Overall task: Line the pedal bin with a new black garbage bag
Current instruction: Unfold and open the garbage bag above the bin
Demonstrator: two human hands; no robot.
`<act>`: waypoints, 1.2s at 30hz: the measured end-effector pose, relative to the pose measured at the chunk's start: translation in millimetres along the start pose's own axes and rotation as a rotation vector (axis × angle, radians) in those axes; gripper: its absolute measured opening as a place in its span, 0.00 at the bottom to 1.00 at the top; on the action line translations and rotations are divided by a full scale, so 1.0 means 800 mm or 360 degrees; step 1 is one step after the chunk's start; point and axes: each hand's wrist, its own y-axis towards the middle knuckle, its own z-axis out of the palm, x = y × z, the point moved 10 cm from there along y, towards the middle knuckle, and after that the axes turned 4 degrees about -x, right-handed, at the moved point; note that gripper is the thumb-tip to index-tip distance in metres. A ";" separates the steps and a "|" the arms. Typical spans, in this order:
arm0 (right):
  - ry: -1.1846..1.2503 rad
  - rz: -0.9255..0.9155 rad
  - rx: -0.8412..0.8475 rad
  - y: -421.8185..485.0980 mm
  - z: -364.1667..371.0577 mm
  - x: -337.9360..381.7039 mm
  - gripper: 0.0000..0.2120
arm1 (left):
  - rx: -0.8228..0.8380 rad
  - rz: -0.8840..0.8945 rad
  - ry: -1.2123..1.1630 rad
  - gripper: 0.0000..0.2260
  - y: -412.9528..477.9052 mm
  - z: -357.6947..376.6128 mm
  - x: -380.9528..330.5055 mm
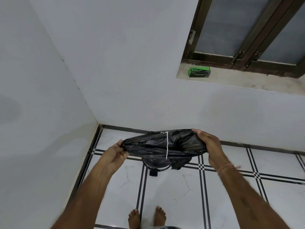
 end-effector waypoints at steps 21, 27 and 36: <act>-0.0170 0.0068 0.0051 -0.005 0.026 -0.023 0.15 | -0.0395 -0.0123 -0.0129 0.12 0.007 -0.028 0.005; -0.0356 0.0026 0.0176 0.011 0.119 0.056 0.21 | -0.0138 0.0111 -0.0013 0.16 -0.014 0.083 -0.057; -0.1164 -0.0183 0.0139 -0.006 0.089 -0.011 0.36 | 0.0461 0.0423 0.1117 0.29 -0.015 0.053 -0.012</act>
